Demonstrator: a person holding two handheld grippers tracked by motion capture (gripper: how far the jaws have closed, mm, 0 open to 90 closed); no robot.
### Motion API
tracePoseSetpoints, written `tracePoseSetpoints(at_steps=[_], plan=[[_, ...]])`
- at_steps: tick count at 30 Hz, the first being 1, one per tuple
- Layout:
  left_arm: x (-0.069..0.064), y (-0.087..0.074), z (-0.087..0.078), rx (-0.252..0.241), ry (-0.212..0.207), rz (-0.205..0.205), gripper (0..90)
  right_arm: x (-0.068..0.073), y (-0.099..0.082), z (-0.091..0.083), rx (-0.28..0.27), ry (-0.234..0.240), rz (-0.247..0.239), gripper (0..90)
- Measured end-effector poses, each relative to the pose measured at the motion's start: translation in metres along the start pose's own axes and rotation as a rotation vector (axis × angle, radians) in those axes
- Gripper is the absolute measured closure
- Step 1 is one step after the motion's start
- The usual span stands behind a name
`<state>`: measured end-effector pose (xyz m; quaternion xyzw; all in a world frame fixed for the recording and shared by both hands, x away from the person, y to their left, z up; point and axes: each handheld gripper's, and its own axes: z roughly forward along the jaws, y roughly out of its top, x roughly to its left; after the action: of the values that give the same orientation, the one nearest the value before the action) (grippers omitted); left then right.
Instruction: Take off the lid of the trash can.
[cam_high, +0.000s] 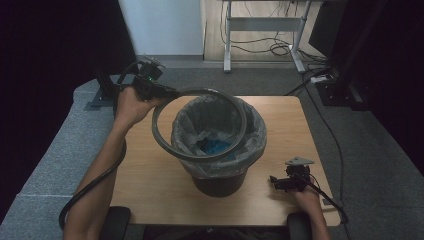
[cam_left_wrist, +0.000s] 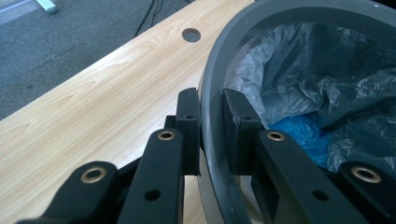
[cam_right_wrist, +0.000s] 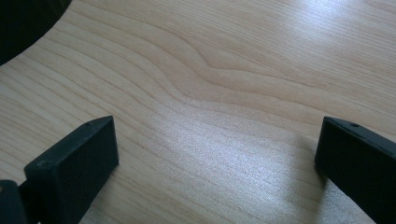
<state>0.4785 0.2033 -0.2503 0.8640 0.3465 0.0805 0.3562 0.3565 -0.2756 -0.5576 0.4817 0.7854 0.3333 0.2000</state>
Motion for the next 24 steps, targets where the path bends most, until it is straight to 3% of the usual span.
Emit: tracePoseSetpoints(at_steps=[24], plan=[[0.033,-0.036,-0.034,-0.055,0.029,-0.074,78.0,0.000,0.000,0.000,0.000,0.000,0.000,0.0]])
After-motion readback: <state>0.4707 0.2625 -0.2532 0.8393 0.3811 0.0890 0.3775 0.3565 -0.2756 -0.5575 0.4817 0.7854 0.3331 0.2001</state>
